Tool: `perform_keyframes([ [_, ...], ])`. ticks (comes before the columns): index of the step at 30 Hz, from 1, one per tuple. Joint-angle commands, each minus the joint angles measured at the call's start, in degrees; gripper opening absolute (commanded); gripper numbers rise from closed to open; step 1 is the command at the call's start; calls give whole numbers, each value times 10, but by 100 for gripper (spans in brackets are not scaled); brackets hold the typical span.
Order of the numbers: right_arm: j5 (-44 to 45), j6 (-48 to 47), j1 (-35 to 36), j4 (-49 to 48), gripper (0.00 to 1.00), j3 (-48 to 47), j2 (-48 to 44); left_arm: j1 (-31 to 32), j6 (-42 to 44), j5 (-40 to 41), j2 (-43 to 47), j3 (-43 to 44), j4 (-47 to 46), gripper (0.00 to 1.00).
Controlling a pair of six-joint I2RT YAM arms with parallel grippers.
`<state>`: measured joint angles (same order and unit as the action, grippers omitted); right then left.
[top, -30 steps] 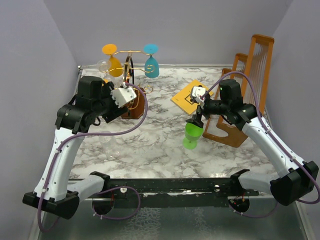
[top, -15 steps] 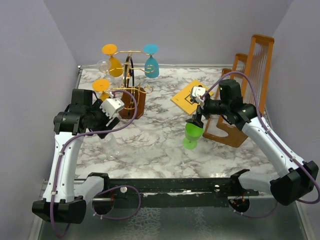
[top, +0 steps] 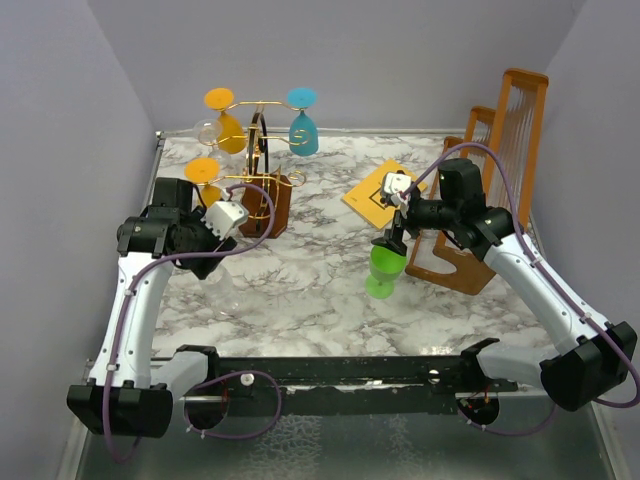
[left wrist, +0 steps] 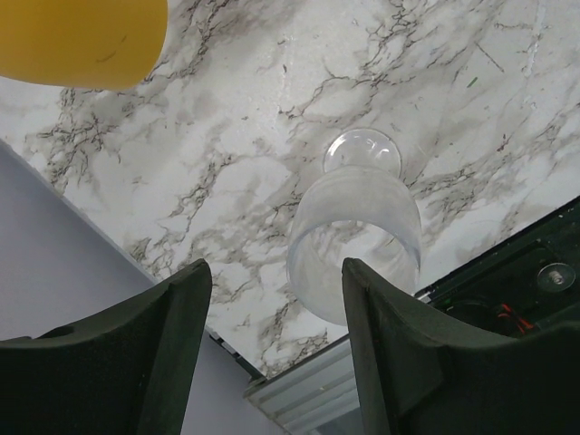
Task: Place the wine glass upside down on the wine glass rack
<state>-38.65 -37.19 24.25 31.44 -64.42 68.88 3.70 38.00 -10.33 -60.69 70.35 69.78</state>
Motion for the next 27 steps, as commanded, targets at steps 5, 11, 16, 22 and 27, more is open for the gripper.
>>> perform_keyframes([
  [5, -2, -6, -3, -13, 100, 6, -4, -5, 4, 22, -20, -14, 14, 61],
  [11, -1, -6, -3, -14, 100, 9, -4, -5, 10, 22, -35, -39, 3, 56],
  [16, 3, -6, -3, -15, 100, 10, -1, -5, 12, 7, -51, -45, 2, 38],
  [22, 6, -6, -3, -14, 100, 9, 4, -5, 24, -24, -63, -45, 1, 26],
  [27, 6, -5, -3, -13, 100, 6, 6, -2, 39, -52, -80, -19, 16, 6],
])
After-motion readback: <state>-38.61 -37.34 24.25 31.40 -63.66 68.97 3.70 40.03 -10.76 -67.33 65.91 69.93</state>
